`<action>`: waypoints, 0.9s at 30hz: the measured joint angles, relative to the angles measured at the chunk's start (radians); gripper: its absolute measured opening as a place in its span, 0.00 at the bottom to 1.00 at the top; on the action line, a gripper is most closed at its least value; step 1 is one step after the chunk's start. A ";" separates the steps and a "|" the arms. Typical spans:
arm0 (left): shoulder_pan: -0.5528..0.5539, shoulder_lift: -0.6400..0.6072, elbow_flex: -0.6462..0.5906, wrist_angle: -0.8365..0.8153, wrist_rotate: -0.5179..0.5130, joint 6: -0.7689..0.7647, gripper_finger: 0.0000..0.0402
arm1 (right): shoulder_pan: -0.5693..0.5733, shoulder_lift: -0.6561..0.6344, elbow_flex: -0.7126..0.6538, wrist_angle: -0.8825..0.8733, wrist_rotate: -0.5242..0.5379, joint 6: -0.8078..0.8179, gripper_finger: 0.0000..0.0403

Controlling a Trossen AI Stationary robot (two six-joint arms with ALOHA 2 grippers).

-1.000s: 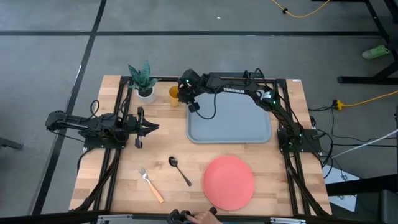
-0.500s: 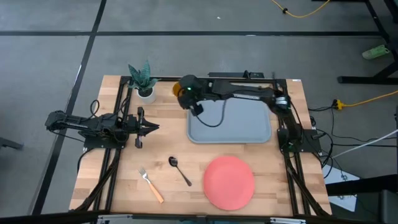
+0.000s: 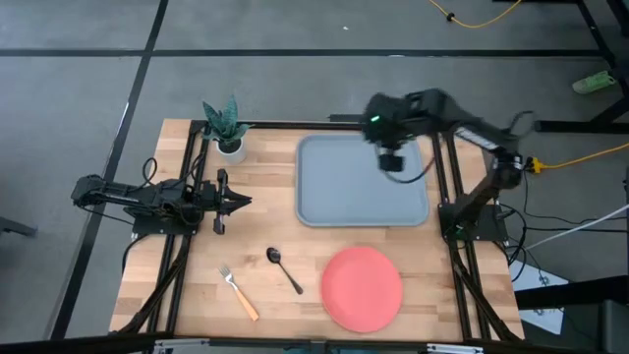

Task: Pick and place plate/cup/fork/spoon on tray
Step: Put the yellow cup on the gray serving tray

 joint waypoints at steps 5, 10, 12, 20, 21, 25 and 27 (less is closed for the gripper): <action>0.000 0.000 0.000 0.000 0.000 -0.004 0.07 | -0.139 -0.172 -0.126 0.121 -0.073 0.075 0.01; 0.000 0.000 0.000 0.000 0.000 -0.004 0.07 | -0.295 -0.346 -0.418 0.321 -0.079 0.182 0.01; 0.000 0.000 0.000 0.000 0.000 -0.004 0.07 | -0.352 -0.412 -0.574 0.450 -0.076 0.237 0.01; 0.000 0.000 0.000 0.002 -0.007 -0.004 0.07 | -0.504 -0.443 -0.930 0.782 -0.189 0.384 0.01; 0.000 0.000 0.000 0.002 -0.013 -0.004 0.07 | -0.512 -0.429 -0.961 0.799 -0.182 0.406 0.01; 0.000 0.000 0.000 0.002 -0.057 -0.004 0.07 | -0.523 -0.368 -1.043 0.900 -0.172 0.484 0.01; 0.000 0.000 0.000 0.002 -0.072 -0.004 0.07 | -0.522 -0.321 -1.062 0.914 -0.173 0.486 0.01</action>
